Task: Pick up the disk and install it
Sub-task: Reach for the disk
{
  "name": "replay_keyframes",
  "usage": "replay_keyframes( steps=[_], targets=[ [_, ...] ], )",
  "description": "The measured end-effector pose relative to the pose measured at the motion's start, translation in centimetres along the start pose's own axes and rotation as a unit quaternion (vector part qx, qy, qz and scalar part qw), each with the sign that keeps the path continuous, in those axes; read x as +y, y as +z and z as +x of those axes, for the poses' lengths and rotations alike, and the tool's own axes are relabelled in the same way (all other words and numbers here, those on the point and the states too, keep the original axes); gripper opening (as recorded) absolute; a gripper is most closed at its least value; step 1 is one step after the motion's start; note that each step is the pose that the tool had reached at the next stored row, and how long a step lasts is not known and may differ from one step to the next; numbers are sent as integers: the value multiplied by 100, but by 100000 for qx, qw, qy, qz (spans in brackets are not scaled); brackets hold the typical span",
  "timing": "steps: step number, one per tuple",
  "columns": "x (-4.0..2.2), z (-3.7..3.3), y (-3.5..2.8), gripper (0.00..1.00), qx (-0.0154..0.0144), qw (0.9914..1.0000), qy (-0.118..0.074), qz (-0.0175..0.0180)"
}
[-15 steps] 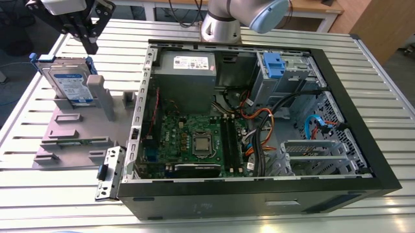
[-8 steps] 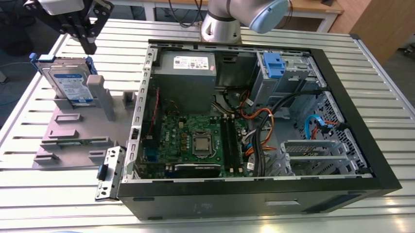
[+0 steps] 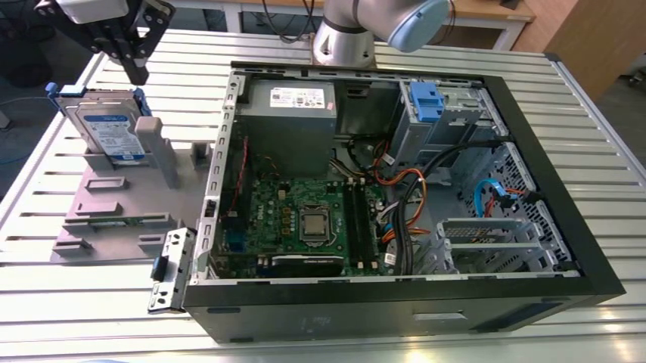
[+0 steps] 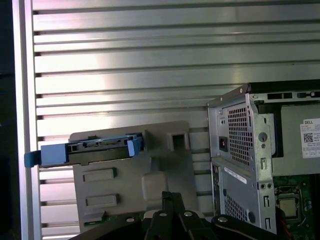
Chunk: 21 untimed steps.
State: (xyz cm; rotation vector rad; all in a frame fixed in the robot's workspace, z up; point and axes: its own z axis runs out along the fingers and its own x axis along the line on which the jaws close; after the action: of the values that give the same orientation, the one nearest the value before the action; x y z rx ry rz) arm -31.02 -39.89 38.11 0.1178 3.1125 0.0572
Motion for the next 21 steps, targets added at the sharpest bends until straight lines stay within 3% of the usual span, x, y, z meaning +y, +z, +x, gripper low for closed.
replay_keyframes(
  steps=[21],
  targets=[
    [-4,47,4,11,-4,100000,2,-3]
  ],
)
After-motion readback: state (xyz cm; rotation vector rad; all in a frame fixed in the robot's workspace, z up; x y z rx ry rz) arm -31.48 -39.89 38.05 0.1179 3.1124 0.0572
